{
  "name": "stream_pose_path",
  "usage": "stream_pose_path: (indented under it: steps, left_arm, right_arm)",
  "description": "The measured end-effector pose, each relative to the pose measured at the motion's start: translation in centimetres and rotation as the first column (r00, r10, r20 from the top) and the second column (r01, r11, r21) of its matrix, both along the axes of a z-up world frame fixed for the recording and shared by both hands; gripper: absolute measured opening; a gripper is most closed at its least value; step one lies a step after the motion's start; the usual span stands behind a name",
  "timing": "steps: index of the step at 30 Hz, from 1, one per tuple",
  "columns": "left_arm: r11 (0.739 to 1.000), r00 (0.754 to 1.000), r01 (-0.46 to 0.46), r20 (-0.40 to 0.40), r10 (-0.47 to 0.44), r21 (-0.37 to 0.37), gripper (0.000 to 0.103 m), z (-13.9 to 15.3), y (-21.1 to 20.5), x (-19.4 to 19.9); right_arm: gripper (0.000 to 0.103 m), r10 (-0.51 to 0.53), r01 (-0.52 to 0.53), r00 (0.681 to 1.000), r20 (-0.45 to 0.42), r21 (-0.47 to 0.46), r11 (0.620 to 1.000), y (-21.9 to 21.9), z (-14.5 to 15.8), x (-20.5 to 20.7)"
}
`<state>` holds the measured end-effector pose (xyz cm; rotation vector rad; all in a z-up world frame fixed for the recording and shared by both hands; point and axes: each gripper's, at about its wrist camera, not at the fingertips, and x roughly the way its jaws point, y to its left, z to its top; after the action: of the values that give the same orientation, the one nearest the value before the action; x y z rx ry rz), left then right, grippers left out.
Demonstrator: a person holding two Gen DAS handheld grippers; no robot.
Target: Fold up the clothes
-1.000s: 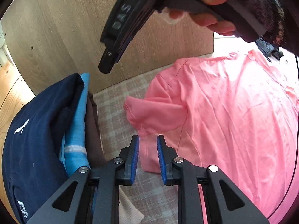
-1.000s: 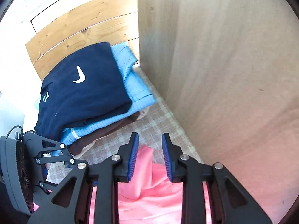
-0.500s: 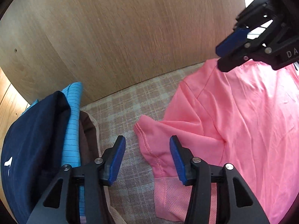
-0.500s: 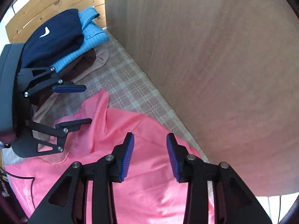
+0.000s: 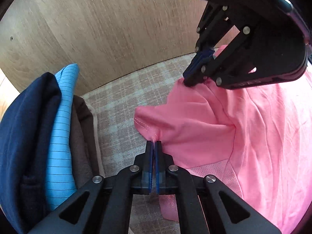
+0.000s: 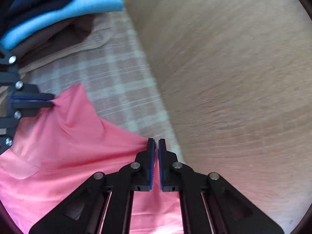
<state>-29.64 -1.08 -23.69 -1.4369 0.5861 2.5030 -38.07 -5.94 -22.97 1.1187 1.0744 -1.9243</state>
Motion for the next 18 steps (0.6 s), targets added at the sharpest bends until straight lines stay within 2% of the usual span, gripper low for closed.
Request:
stream_pose_path:
  steps: [3, 5, 7, 9, 10, 12, 13, 16, 18]
  left_arm:
    - [1.0, 0.999, -0.023, -0.027, 0.023, -0.011, 0.005, 0.5, 0.2, 0.2]
    - [1.0, 0.999, -0.025, -0.035, 0.025, 0.005, 0.005, 1.2, 0.2, 0.5]
    - [0.999, 0.999, -0.026, -0.046, 0.027, 0.032, 0.008, 2.2, 0.1, 0.8]
    - [0.998, 0.997, -0.027, -0.073, 0.03, 0.049, 0.014, 3.5, -0.1, 1.5]
    - [0.998, 0.996, -0.025, -0.09, 0.03, 0.05, 0.014, 4.0, 0.1, 2.1]
    - [0.998, 0.993, -0.01, -0.121, 0.018, 0.069, 0.014, 5.6, -0.8, 3.1]
    - [0.997, 0.991, 0.0, -0.134, 0.011, 0.078, 0.014, 6.4, -1.1, 3.6]
    - [0.994, 0.989, 0.068, -0.139, -0.056, 0.089, 0.015, 7.7, 0.0, 6.0]
    - [0.989, 0.985, 0.114, -0.143, -0.1, 0.097, 0.02, 8.6, 0.7, 7.6]
  right_arm:
    - [0.009, -0.046, 0.053, 0.997, 0.06, -0.114, 0.992, 1.9, 3.1, 0.6]
    - [0.029, -0.061, 0.074, 0.995, 0.074, -0.183, 0.98, 3.8, 6.0, 1.9]
    - [0.04, -0.089, 0.099, 0.995, 0.052, -0.233, 0.967, 6.8, 9.0, 4.1]
    - [0.04, -0.188, 0.191, 0.981, 0.038, -0.274, 0.943, 11.3, 11.7, 6.4]
    - [0.04, -0.263, 0.266, 0.963, 0.049, -0.304, 0.915, 14.4, 12.8, 7.7]
    - [0.04, -0.411, 0.41, 0.909, 0.076, -0.354, 0.841, 20.6, 14.7, 10.6]
    - [0.04, -0.491, 0.486, 0.867, 0.085, -0.356, 0.798, 23.7, 14.8, 12.6]
    - [0.04, -0.698, 0.689, 0.706, 0.121, -0.347, 0.637, 33.5, 16.0, 19.7]
    - [0.04, -0.779, 0.778, 0.606, 0.161, -0.324, 0.538, 38.4, 15.6, 24.3]
